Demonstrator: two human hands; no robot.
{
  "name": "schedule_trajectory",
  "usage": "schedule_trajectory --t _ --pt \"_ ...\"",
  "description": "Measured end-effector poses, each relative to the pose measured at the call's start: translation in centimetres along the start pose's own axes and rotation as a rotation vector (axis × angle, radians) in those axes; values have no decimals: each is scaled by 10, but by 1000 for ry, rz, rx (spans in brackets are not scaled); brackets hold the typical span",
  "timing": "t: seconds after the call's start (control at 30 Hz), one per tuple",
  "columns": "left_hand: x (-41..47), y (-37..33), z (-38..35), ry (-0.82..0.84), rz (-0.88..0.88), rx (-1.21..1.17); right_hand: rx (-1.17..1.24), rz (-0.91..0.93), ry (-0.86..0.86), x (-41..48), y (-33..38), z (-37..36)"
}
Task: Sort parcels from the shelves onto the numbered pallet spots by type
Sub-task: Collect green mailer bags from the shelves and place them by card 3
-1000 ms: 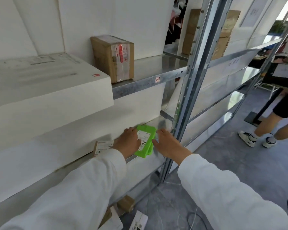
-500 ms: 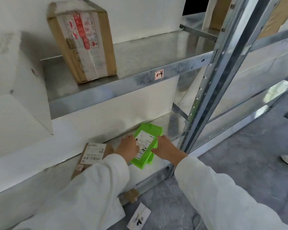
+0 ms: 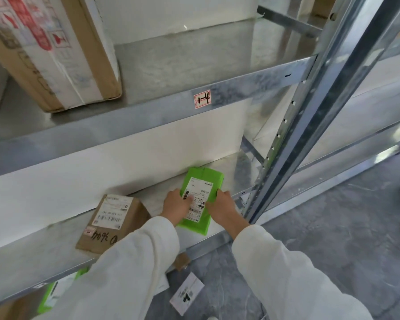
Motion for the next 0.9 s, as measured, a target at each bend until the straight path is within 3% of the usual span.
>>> schedule_trajectory --t 0.17,0.4,0.77,0.9 --pt "5 38 -12 -172 232 -378 133 25 -24 1 -8 -1" --pt "-51 21 -15 -248 281 -711 295 53 27 -19 -14 4" --pt "-159 -30 50 -336 -58 -699 477 240 -51 -121 -12 28" --pt "-216 -10 75 -412 -68 -777 434 389 -84 -181 6 18"
Point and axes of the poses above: each hand's wrist, its own x-axis towards the middle knuckle, its own z-axis out of the back of the hand, y = z × x, the point moved 7 cm from there along x, towards the middle knuckle, and after that the axes turned 9 degrees about -z, right-handed, at the moved point
